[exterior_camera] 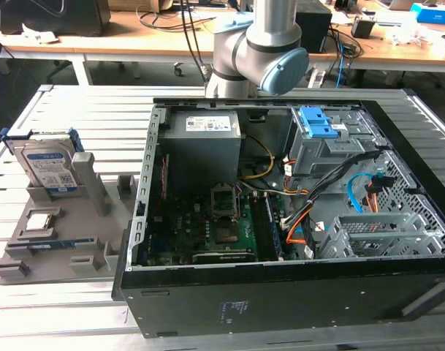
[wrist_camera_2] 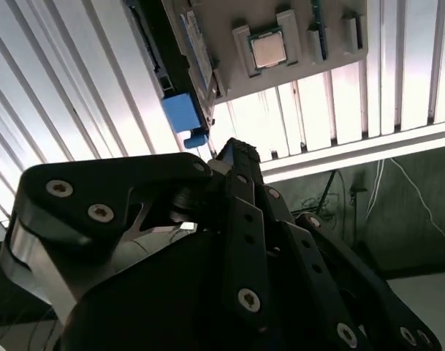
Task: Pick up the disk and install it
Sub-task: 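Pick up the disk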
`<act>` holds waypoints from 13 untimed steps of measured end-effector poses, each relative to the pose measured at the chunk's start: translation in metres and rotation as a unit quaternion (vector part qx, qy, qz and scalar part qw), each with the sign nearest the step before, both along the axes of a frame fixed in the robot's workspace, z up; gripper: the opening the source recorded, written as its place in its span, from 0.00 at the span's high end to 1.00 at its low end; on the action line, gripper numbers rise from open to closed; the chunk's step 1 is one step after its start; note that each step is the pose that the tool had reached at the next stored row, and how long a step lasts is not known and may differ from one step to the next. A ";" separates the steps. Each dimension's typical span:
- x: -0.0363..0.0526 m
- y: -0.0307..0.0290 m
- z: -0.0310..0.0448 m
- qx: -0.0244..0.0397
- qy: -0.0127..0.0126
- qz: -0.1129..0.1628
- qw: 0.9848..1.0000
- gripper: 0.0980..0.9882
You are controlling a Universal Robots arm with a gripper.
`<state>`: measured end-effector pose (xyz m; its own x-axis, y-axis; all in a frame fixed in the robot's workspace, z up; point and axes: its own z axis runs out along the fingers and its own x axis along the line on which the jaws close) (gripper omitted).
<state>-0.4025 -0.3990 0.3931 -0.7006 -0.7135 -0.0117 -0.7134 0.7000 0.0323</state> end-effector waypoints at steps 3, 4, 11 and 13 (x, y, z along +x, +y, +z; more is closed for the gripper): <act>-0.0001 0.0001 0.0000 0.000 0.000 0.026 1.000 0.99; 0.0000 0.0001 0.0000 0.000 0.000 0.035 0.999 0.99; 0.0000 0.0001 0.0000 0.000 0.000 0.099 0.995 0.99; 0.0000 0.0001 0.0000 0.000 0.000 0.110 0.994 0.99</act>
<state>-0.4026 -0.3989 0.3931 -0.5281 -0.8491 -0.0113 -0.8489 0.5276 0.0319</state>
